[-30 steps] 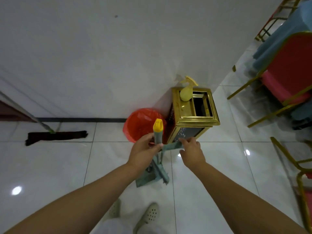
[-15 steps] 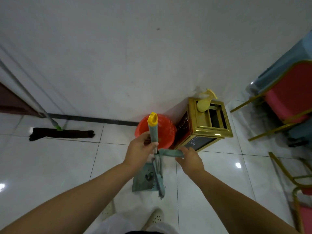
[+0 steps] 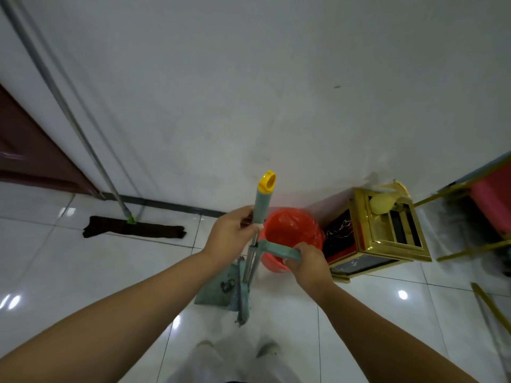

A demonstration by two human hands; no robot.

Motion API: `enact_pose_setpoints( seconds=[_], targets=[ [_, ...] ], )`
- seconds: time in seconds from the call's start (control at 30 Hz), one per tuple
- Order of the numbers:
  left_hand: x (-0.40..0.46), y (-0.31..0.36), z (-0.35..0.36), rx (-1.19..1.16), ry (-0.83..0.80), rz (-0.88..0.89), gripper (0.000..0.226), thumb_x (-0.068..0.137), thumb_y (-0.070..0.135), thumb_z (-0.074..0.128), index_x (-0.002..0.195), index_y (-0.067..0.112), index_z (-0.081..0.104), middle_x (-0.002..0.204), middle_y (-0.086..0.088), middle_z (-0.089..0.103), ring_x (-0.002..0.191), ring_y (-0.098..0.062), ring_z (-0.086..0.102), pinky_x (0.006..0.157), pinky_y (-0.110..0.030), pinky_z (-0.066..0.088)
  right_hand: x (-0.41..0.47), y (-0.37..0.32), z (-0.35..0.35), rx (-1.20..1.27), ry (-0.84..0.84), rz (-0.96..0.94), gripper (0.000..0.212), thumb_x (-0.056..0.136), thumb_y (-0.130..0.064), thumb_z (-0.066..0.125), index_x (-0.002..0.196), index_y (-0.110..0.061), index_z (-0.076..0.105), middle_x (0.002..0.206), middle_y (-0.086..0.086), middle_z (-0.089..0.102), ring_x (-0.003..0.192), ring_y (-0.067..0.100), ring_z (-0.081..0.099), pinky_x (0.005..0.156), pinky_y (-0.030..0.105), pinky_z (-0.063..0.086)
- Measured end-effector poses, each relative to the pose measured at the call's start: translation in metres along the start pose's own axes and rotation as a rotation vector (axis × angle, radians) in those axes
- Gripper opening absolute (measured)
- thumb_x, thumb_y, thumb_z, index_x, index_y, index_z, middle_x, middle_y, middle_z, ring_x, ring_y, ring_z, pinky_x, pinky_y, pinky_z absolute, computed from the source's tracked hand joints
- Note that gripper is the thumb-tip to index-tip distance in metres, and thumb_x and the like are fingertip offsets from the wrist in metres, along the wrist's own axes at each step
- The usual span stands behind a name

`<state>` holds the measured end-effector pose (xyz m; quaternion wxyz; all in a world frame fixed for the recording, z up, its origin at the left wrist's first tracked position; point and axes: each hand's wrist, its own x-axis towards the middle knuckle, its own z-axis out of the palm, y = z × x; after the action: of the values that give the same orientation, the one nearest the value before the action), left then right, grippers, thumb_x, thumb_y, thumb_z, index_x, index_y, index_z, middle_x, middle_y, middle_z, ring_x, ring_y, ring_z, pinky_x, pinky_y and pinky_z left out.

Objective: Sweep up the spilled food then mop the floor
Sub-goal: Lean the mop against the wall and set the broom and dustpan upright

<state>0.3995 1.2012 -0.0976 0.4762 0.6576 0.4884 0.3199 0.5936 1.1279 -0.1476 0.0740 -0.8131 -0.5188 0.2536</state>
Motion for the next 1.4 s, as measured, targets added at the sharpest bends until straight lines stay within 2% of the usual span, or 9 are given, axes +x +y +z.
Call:
enact_pose_setpoints(
  seconds=[0.13,0.27,0.4,0.63,0.8,0.97,1.1,1.27,1.4],
  targets=[
    [0.032,-0.007,-0.023,-0.028,-0.004,-0.032,0.025,0.083,0.013,0.068,0.099,0.032,0.066,0.082,0.024,0.066,0.076,0.018,0.060,0.072,0.001,0.044,0.032,-0.026,0.006,0.064,-0.012,0.015,0.020,0.084,-0.032,0.064,0.102,-0.025,0.058,0.092,-0.007,0.057,0.082,0.011,0.056,0.073,0.024,0.049],
    [0.067,-0.013,-0.035,-0.005,0.002,-0.048,0.029,0.084,0.013,0.069,0.111,0.021,0.068,0.087,0.024,0.066,0.077,0.020,0.060,0.072,0.004,0.043,0.069,-0.041,0.007,0.092,-0.032,0.005,0.021,0.086,-0.032,0.061,0.105,-0.021,0.062,0.092,-0.005,0.063,0.082,0.013,0.061,0.073,0.026,0.053],
    [0.106,-0.016,-0.040,0.056,0.026,-0.081,0.034,0.083,0.011,0.069,0.117,0.014,0.068,0.096,0.008,0.069,0.085,0.000,0.065,0.083,-0.013,0.052,0.111,-0.048,0.001,0.058,-0.028,-0.057,0.023,0.088,-0.029,0.059,0.108,-0.019,0.063,0.098,0.000,0.065,0.090,0.017,0.062,0.082,0.033,0.054],
    [0.161,-0.022,-0.030,0.121,0.049,-0.142,0.033,0.083,0.013,0.070,0.116,0.015,0.069,0.096,0.014,0.068,0.091,-0.005,0.068,0.086,-0.024,0.055,0.183,-0.047,-0.019,-0.047,-0.104,-0.178,0.026,0.091,-0.023,0.057,0.115,-0.014,0.061,0.113,0.006,0.064,0.107,0.022,0.058,0.091,0.028,0.043],
    [0.190,-0.027,-0.015,0.090,0.065,-0.169,0.035,0.082,0.010,0.070,0.117,0.013,0.068,0.097,0.015,0.067,0.082,0.014,0.062,0.074,-0.003,0.049,0.220,-0.043,-0.031,-0.106,-0.162,-0.188,0.040,0.095,-0.025,0.052,0.133,-0.013,0.049,0.135,0.005,0.052,0.127,0.019,0.047,0.106,0.024,0.030],
    [0.213,-0.026,-0.007,0.082,0.071,-0.185,0.037,0.083,0.010,0.069,0.120,0.012,0.066,0.108,0.002,0.071,0.096,-0.006,0.066,0.084,-0.019,0.054,0.243,-0.045,-0.042,-0.120,-0.203,-0.185,0.035,0.096,-0.021,0.050,0.129,-0.009,0.051,0.130,0.009,0.055,0.122,0.022,0.050,0.102,0.026,0.034],
    [0.225,-0.023,-0.004,0.129,0.051,-0.166,0.034,0.085,0.013,0.067,0.119,0.015,0.065,0.103,0.011,0.067,0.093,0.000,0.061,0.076,0.002,0.043,0.249,-0.045,-0.045,-0.074,-0.223,-0.146,0.030,0.092,-0.017,0.054,0.122,-0.009,0.054,0.121,0.010,0.058,0.111,0.023,0.055,0.095,0.027,0.041],
    [0.237,-0.018,-0.003,0.146,0.102,-0.180,0.033,0.085,0.013,0.065,0.118,0.017,0.063,0.099,0.013,0.064,0.095,-0.003,0.060,0.087,-0.017,0.045,0.247,-0.046,-0.049,-0.023,-0.239,-0.085,0.050,0.091,-0.021,0.058,0.137,-0.013,0.041,0.130,0.009,0.047,0.118,0.024,0.051,0.099,0.030,0.041],
    [0.237,-0.013,-0.001,0.117,0.054,-0.186,0.041,0.085,0.012,0.066,0.125,0.015,0.056,0.107,0.009,0.062,0.106,-0.010,0.059,0.089,-0.021,0.044,0.235,-0.041,-0.056,0.037,-0.213,-0.036,0.055,0.091,-0.020,0.057,0.141,-0.014,0.036,0.134,0.008,0.044,0.120,0.023,0.051,0.099,0.031,0.044]
  ],
)
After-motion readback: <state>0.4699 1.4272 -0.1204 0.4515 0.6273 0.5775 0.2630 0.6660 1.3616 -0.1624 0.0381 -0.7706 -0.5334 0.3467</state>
